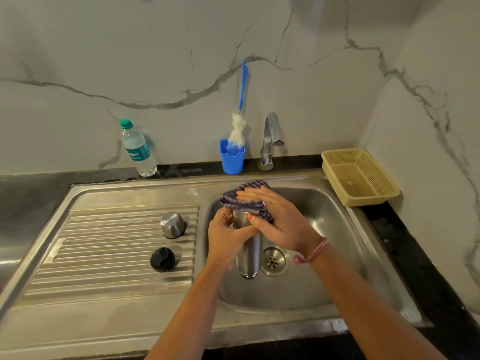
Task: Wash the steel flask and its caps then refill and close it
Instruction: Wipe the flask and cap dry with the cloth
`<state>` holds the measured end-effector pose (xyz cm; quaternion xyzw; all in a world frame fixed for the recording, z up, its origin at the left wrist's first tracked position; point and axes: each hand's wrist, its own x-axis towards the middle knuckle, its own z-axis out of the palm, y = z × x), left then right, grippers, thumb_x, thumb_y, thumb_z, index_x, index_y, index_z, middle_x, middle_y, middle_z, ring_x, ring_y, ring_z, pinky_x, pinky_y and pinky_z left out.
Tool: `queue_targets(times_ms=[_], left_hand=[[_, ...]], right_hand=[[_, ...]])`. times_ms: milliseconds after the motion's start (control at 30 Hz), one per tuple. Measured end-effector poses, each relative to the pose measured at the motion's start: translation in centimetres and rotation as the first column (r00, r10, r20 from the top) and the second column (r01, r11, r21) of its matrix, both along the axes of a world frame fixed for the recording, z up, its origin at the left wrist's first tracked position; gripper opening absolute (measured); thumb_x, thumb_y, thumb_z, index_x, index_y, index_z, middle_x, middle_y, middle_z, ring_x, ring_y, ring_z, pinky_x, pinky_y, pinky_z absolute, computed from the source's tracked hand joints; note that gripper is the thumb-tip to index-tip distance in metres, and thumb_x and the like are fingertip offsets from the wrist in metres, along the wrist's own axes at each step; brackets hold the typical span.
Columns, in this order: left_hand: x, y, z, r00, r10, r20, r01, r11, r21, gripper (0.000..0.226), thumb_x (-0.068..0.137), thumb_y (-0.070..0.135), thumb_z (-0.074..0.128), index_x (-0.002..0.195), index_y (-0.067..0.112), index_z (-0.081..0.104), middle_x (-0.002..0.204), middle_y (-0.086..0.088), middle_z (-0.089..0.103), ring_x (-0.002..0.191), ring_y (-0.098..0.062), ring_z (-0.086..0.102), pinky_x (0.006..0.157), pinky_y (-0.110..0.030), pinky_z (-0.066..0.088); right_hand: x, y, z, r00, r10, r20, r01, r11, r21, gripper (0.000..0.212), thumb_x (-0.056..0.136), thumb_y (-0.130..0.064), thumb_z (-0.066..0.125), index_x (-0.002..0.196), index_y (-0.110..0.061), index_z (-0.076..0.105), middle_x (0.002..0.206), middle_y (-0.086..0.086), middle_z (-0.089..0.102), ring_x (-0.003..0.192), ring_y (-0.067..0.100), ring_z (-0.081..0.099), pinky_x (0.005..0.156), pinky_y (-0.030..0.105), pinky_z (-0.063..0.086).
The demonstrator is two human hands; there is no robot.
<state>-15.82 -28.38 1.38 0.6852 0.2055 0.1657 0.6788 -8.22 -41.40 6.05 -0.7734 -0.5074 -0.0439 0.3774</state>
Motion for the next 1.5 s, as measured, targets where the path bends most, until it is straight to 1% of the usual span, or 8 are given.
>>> queue_targets(times_ms=[267, 533, 667, 933, 1067, 1233, 1400, 1500], left_hand=[[0.0, 0.6, 1.1, 0.988, -0.136, 0.069, 0.139, 0.99, -0.037, 0.061, 0.063, 0.009, 0.092, 0.117, 0.023, 0.068, 0.11, -0.001, 0.073, 0.103, -0.02, 0.069, 0.087, -0.036, 0.057], [1.0, 0.4, 1.2, 0.993, -0.073, 0.096, 0.081, 0.993, -0.082, 0.062, 0.05, 0.027, 0.094, 0.105, 0.009, 0.071, 0.098, -0.007, 0.075, 0.098, -0.031, 0.069, 0.081, -0.036, 0.057], [1.0, 0.8, 1.5, 0.984, -0.148, 0.103, 0.156, 0.985, -0.078, 0.061, 0.064, 0.007, 0.089, 0.12, 0.018, 0.066, 0.109, -0.001, 0.074, 0.104, -0.019, 0.069, 0.087, -0.034, 0.057], [1.8, 0.5, 1.6, 0.987, -0.129, 0.096, 0.139, 0.984, -0.111, 0.051, 0.06, 0.013, 0.091, 0.106, 0.011, 0.07, 0.099, -0.005, 0.075, 0.098, -0.024, 0.07, 0.088, -0.042, 0.057], [1.5, 0.7, 1.5, 0.979, -0.181, 0.09, 0.192, 0.971, -0.14, 0.059, 0.061, 0.011, 0.091, 0.115, 0.017, 0.068, 0.105, 0.0, 0.074, 0.1, -0.02, 0.069, 0.088, -0.035, 0.055], [1.8, 0.2, 1.2, 0.989, -0.132, 0.067, 0.148, 0.916, -0.372, 0.053, 0.056, 0.02, 0.089, 0.105, 0.017, 0.07, 0.1, -0.006, 0.074, 0.093, -0.024, 0.067, 0.084, -0.041, 0.056], [1.7, -0.6, 1.0, 0.991, -0.083, 0.104, 0.119, 0.902, -0.414, 0.041, 0.066, 0.015, 0.087, 0.104, 0.021, 0.073, 0.101, -0.006, 0.074, 0.093, -0.022, 0.068, 0.084, -0.04, 0.055], [1.7, -1.3, 1.4, 0.987, -0.058, 0.15, 0.123, 0.872, -0.474, 0.036, 0.068, 0.016, 0.08, 0.103, 0.022, 0.074, 0.101, -0.007, 0.074, 0.091, -0.022, 0.069, 0.087, -0.041, 0.055]], right_hand=[[1.0, -2.1, -1.0, 0.973, -0.029, -0.229, 0.066, 0.986, 0.156, 0.042, 0.093, -0.023, 0.046, 0.132, -0.009, 0.055, 0.132, 0.002, 0.058, 0.128, 0.013, 0.049, 0.107, 0.044, 0.041], [1.1, -0.8, 0.3, 0.995, 0.103, 0.006, -0.103, 0.983, 0.154, 0.042, 0.086, -0.016, 0.054, 0.126, -0.008, 0.059, 0.128, 0.006, 0.062, 0.126, 0.017, 0.053, 0.111, 0.04, 0.036], [1.8, -2.5, -0.4, 0.984, 0.036, -0.175, 0.009, 0.968, 0.251, 0.038, 0.089, -0.019, 0.049, 0.126, -0.021, 0.057, 0.117, -0.02, 0.063, 0.108, 0.001, 0.061, 0.099, 0.049, 0.047], [2.0, -0.7, 0.2, 0.991, 0.109, -0.081, -0.099, 0.988, 0.121, 0.042, 0.088, -0.017, 0.051, 0.127, -0.007, 0.058, 0.127, 0.004, 0.062, 0.124, 0.012, 0.053, 0.109, 0.034, 0.038], [0.4, -2.1, -0.9, 0.579, 0.08, -0.811, 0.442, 0.805, 0.395, 0.044, 0.085, -0.037, 0.05, 0.114, -0.006, 0.061, 0.107, 0.017, 0.068, 0.107, 0.03, 0.063, 0.085, 0.028, 0.051], [-1.2, -0.8, -0.7, 0.243, 0.197, -0.95, 0.603, 0.736, 0.307, 0.056, 0.097, -0.054, 0.024, 0.12, -0.018, 0.059, 0.102, -0.002, 0.073, 0.094, 0.012, 0.069, 0.077, 0.027, 0.055], [-1.6, 0.6, 1.1, 0.318, -0.016, -0.948, 0.462, 0.876, 0.14, 0.051, 0.097, -0.057, 0.018, 0.114, -0.032, 0.06, 0.099, -0.009, 0.073, 0.093, 0.008, 0.068, 0.079, 0.023, 0.051], [-1.3, 2.0, 0.8, 0.617, -0.226, -0.754, 0.423, 0.903, 0.075, 0.047, 0.101, -0.047, 0.026, 0.147, -0.036, 0.03, 0.128, -0.019, 0.045, 0.118, 0.002, 0.046, 0.098, 0.023, 0.039]])
